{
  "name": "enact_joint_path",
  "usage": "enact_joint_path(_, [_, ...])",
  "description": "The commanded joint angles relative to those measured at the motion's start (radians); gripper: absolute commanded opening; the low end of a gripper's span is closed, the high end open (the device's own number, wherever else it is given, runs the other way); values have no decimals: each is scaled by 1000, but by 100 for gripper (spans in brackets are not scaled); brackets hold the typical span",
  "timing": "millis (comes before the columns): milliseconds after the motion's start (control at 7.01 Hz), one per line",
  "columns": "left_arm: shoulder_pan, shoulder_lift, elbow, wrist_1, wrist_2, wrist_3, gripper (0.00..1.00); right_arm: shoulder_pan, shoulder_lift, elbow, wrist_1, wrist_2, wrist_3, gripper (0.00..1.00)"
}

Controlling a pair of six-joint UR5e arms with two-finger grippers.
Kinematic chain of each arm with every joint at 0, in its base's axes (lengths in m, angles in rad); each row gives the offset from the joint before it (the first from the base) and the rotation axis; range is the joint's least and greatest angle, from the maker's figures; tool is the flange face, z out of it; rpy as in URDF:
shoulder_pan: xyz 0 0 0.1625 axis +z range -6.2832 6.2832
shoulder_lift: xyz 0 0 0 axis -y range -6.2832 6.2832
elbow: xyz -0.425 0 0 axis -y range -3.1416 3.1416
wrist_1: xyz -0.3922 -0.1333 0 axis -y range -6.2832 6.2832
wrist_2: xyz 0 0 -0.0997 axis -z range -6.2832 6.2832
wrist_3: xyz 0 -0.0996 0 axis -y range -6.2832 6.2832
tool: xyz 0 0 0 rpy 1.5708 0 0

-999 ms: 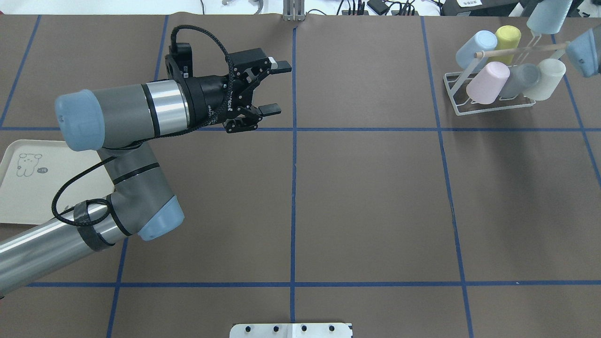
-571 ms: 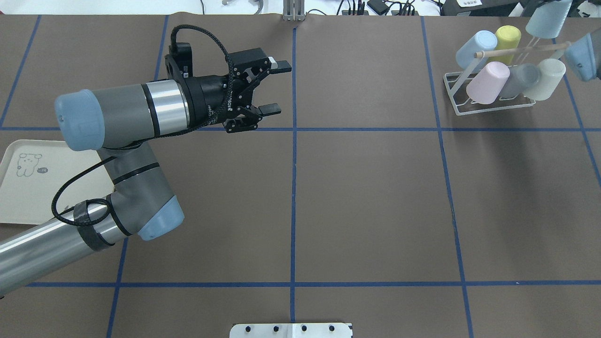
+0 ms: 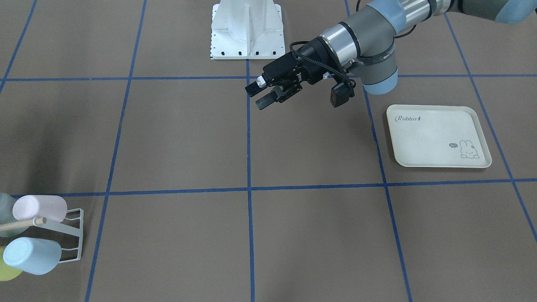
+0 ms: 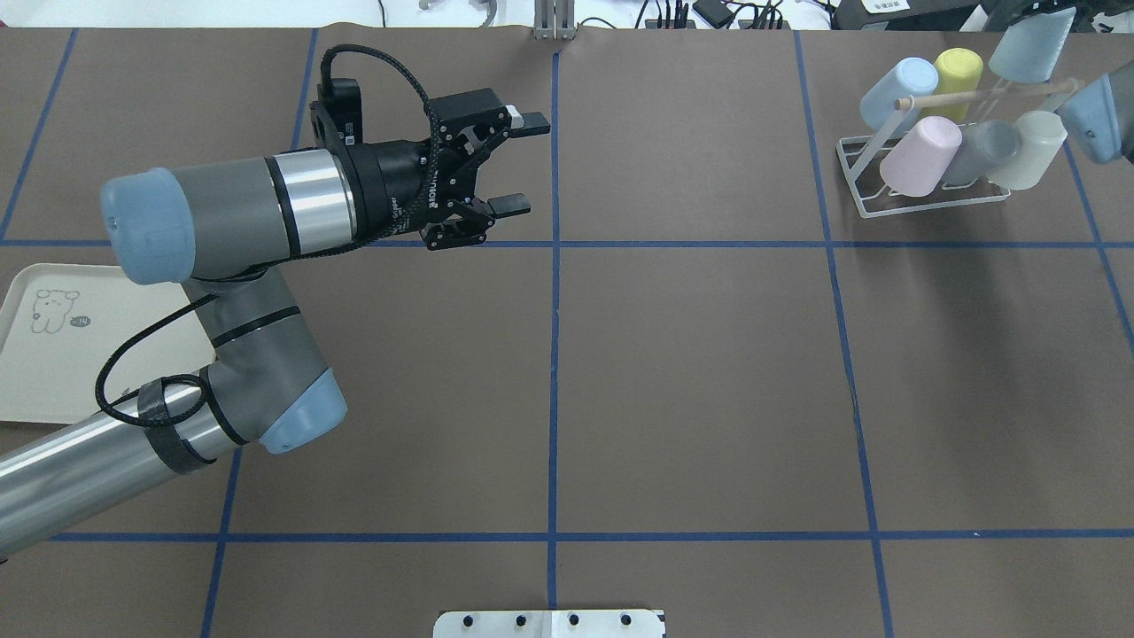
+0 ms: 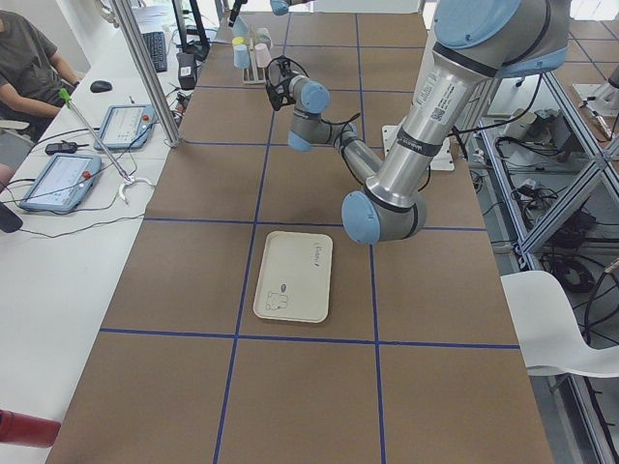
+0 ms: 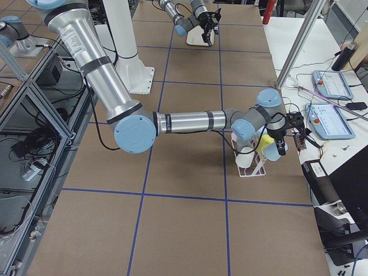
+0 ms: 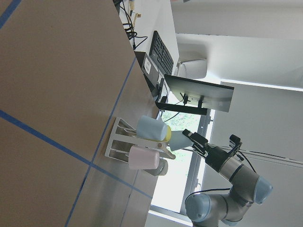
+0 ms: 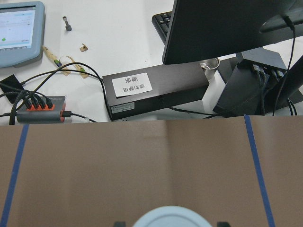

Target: Transfer IKEA cup to right arm and place on rack

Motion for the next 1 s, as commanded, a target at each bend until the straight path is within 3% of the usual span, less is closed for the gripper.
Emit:
enact_joint_path(0, [0,0,-2,0,0,0,99,-10,-21,-1,32,-4,5,100])
enact_joint_path(428, [-17,3,-2,41,-8,73,99,-16,-16,14,42,0,3,100])
enact_joint_path(571, [-40,46,-28,172,-52,291,99,8,-15,46,25,44,-8,100])
enact_joint_path(713, [-49,98,-92,319,-61,518,99,69,-19,51,-5,168,-43,100])
enact_joint_path(856, [-63,157,-153,387,-63,661,99,137,-20,54,-71,271,-142,100])
